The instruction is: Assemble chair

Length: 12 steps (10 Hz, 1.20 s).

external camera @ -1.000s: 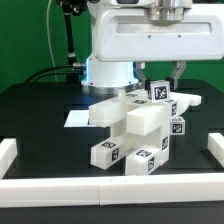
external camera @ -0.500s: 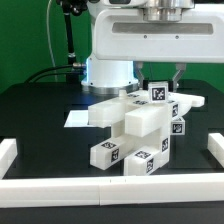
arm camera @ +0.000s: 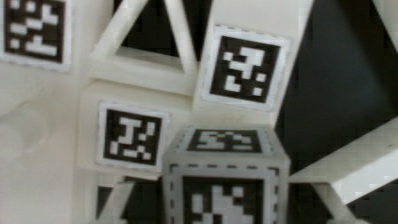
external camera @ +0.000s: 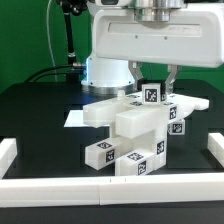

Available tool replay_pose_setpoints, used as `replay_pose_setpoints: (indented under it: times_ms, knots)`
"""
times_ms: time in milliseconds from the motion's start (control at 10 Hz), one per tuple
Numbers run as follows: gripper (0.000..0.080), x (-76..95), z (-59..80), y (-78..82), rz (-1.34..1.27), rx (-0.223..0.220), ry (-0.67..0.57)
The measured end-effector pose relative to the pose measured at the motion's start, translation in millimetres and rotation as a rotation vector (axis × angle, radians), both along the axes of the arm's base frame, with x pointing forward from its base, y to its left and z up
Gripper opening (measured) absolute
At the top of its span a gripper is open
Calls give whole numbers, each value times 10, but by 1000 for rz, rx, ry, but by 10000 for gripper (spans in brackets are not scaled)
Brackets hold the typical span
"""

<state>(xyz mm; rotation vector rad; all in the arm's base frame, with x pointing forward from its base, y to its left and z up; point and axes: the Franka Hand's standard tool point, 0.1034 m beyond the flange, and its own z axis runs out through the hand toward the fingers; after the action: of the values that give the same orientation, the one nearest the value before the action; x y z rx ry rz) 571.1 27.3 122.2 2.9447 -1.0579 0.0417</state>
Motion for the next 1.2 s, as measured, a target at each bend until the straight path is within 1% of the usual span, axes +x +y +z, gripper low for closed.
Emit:
replay_pose_setpoints:
  times_ms: [100, 200, 300, 400, 500, 600, 700, 800, 1000, 1200]
  knots:
    - [414, -1, -2, 0, 8, 0, 0]
    - [414, -1, -2, 1, 8, 0, 0]
    - [558, -2, -1, -1, 41, -1, 2]
    - [558, -2, 2, -8, 158, -5, 4]
    - [630, 10, 2, -4, 270, -11, -2]
    - [646, 19, -7, 9, 387, -19, -17]
    - [646, 4, -6, 33, 547, -28, -28]
    - [649, -20, -10, 34, 653, -34, -26]
    - [649, -17, -12, 11, 803, -44, -20]
    - [649, -17, -12, 1, 892, -50, -16]
